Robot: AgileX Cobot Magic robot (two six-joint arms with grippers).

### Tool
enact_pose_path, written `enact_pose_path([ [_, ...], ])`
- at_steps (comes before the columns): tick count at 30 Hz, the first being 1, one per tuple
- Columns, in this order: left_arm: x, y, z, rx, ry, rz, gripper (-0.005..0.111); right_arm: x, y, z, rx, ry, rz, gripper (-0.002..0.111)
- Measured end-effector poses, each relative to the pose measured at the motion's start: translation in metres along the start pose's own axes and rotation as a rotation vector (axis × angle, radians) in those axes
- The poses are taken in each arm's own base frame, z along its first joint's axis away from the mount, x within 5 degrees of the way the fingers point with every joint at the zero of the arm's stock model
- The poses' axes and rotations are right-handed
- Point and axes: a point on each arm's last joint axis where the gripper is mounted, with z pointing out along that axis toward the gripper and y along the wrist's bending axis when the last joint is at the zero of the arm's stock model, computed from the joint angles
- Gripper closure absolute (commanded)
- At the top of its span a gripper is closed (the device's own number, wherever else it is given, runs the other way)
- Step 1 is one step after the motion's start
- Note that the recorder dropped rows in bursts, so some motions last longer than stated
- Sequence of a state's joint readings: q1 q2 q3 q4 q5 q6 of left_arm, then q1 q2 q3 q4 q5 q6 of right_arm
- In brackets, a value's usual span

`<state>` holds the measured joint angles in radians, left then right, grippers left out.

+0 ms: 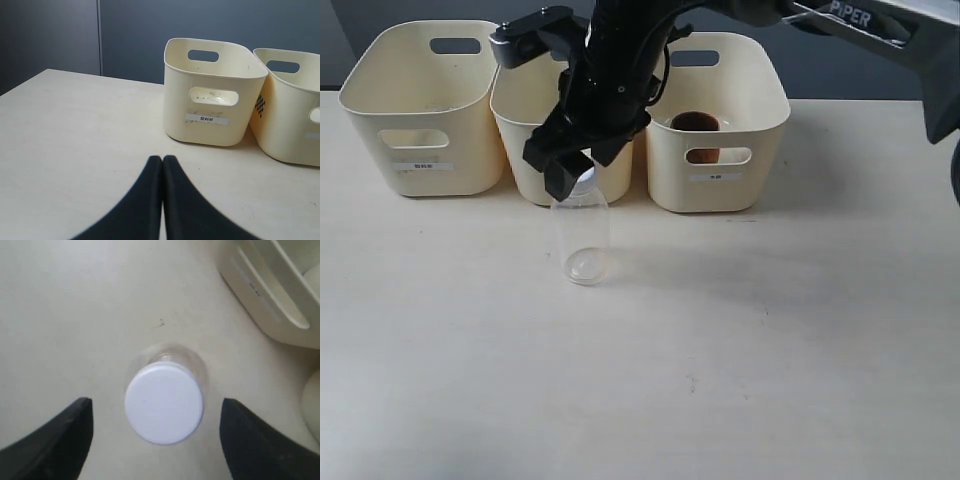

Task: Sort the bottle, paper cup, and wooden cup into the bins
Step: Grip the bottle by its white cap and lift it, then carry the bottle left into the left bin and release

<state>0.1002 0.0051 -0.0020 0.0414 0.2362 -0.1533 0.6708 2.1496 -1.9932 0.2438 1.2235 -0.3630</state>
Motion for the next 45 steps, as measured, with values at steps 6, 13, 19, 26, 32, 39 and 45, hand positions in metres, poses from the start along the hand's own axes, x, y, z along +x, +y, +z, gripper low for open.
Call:
enact_pose_path([
  [6,0.000,0.000,0.000,0.000,0.000,0.000,0.107,-0.001,-0.002,0.005,0.001,-0.004,0.003,0.040],
  [13,0.000,0.000,0.000,0.000,0.000,0.000,0.107,-0.003,-0.002,0.005,0.002,-0.029,0.006,0.040],
  [19,0.000,0.000,0.000,0.000,0.000,0.000,0.107,-0.003,-0.003,0.012,-0.006,-0.021,0.012,0.042],
  [26,0.000,0.000,0.000,0.000,0.000,0.000,0.107,-0.002,-0.006,0.022,0.001,-0.006,0.013,0.096],
  [32,0.000,0.000,0.000,0.000,0.000,0.000,0.107,-0.005,-0.003,0.019,0.003,-0.032,-0.013,0.107],
  [39,0.000,0.000,0.000,0.000,0.000,0.000,0.107,-0.019,0.024,-0.010,0.025,-0.164,-0.092,0.107],
  [45,0.000,0.000,0.000,0.000,0.000,0.000,0.107,-0.046,0.059,-0.040,0.057,-0.380,-0.175,0.107],
])
